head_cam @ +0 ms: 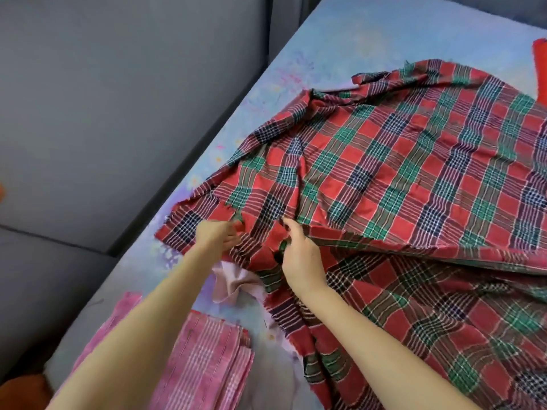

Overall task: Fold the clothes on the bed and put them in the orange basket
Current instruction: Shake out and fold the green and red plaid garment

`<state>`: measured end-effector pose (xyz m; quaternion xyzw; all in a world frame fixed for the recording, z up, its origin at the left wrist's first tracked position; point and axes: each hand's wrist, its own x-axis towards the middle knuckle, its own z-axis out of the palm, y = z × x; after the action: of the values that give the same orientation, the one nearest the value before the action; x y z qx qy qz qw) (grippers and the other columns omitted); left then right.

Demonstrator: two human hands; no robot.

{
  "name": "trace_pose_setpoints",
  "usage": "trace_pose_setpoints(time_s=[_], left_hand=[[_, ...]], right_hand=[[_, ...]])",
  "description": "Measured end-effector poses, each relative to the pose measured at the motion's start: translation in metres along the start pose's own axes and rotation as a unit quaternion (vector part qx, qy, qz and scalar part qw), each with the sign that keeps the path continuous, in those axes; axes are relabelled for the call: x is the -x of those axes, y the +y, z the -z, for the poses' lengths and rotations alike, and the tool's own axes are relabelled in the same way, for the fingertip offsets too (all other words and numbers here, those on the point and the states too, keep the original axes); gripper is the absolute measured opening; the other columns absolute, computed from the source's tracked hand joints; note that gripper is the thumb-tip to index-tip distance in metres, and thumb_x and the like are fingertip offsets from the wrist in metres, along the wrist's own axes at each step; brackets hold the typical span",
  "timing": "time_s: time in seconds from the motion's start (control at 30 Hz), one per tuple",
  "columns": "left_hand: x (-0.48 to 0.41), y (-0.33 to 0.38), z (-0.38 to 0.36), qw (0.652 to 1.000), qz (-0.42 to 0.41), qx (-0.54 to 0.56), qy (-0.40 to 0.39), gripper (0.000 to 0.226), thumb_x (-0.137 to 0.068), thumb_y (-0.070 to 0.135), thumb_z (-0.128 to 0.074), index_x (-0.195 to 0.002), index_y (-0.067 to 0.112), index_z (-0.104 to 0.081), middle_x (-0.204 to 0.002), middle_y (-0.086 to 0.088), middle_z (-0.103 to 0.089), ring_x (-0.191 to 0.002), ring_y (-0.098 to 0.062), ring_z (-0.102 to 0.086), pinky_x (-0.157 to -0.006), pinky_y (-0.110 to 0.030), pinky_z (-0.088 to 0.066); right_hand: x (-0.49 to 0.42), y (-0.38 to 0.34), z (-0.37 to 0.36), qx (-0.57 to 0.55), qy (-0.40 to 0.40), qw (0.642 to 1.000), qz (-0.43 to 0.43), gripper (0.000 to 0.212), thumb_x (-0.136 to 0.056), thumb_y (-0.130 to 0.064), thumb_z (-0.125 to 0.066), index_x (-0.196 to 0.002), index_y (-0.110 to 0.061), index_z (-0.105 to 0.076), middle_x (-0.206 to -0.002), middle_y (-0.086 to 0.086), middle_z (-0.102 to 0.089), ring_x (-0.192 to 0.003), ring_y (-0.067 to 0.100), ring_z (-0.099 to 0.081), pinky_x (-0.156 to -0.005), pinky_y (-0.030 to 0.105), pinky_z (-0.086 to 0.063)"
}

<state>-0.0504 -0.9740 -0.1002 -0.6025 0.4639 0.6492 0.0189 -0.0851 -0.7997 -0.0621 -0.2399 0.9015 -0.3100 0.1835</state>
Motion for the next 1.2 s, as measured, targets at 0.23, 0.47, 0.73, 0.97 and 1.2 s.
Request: trace_pose_setpoints(time_s=[0.23, 0.47, 0.73, 0.97, 1.2], left_hand=[[-0.098, -0.044, 0.075, 0.963, 0.040, -0.012, 0.267, 0.046, -0.084, 0.027, -0.063, -0.123, 0.004, -0.056, -0.126, -0.015, -0.057, -0.116, -0.033, -0.054, -0.098, -0.039, -0.046], [-0.122, -0.037, 0.064, 0.973, -0.034, -0.011, 0.227, 0.035, -0.077, 0.008, -0.070, -0.109, 0.001, -0.063, -0.106, -0.014, -0.066, -0.097, -0.028, -0.063, -0.082, -0.035, -0.051], [-0.101, -0.005, 0.048, 0.874, -0.182, -0.350, 0.284, 0.033, -0.086, 0.018, -0.058, -0.107, -0.007, -0.054, -0.108, -0.027, -0.060, -0.101, -0.042, -0.057, -0.078, -0.045, -0.046], [-0.148, 0.014, -0.013, 0.921, -0.107, -0.343, 0.150, 0.078, -0.064, 0.064, -0.057, -0.108, 0.000, -0.060, -0.101, -0.017, -0.066, -0.094, -0.034, -0.062, -0.075, -0.041, -0.054], [-0.128, 0.003, -0.005, 0.911, -0.172, -0.278, 0.252, 0.023, -0.090, 0.009, -0.047, -0.100, -0.007, -0.059, -0.104, -0.023, -0.062, -0.100, -0.038, -0.057, -0.079, -0.038, -0.041]], right_hand=[[-0.023, 0.017, -0.023, -0.146, 0.030, 0.987, -0.061, 0.010, -0.088, -0.012, -0.062, -0.085, -0.015, -0.053, -0.073, -0.006, -0.056, -0.066, 0.004, -0.053, -0.062, 0.012, -0.043], [-0.027, 0.034, -0.031, -0.201, 0.049, 0.970, -0.127, 0.006, -0.090, -0.013, -0.060, -0.086, -0.011, -0.057, -0.075, 0.003, -0.062, -0.068, 0.008, -0.057, -0.055, 0.009, -0.041], [-0.043, 0.032, -0.022, -0.198, 0.076, 0.964, -0.160, 0.005, -0.090, -0.016, -0.060, -0.087, -0.012, -0.058, -0.076, 0.002, -0.063, -0.068, 0.010, -0.057, -0.057, 0.019, -0.040], [-0.050, 0.036, -0.033, -0.187, 0.044, 0.971, -0.142, 0.008, -0.090, -0.016, -0.061, -0.087, -0.009, -0.058, -0.073, 0.002, -0.061, -0.062, 0.009, -0.053, -0.055, 0.019, -0.039], [-0.041, 0.051, -0.031, -0.205, 0.023, 0.968, -0.144, 0.013, -0.090, -0.016, -0.060, -0.081, -0.009, -0.056, -0.056, -0.004, -0.048, -0.048, 0.005, -0.041, -0.051, 0.021, -0.034]])
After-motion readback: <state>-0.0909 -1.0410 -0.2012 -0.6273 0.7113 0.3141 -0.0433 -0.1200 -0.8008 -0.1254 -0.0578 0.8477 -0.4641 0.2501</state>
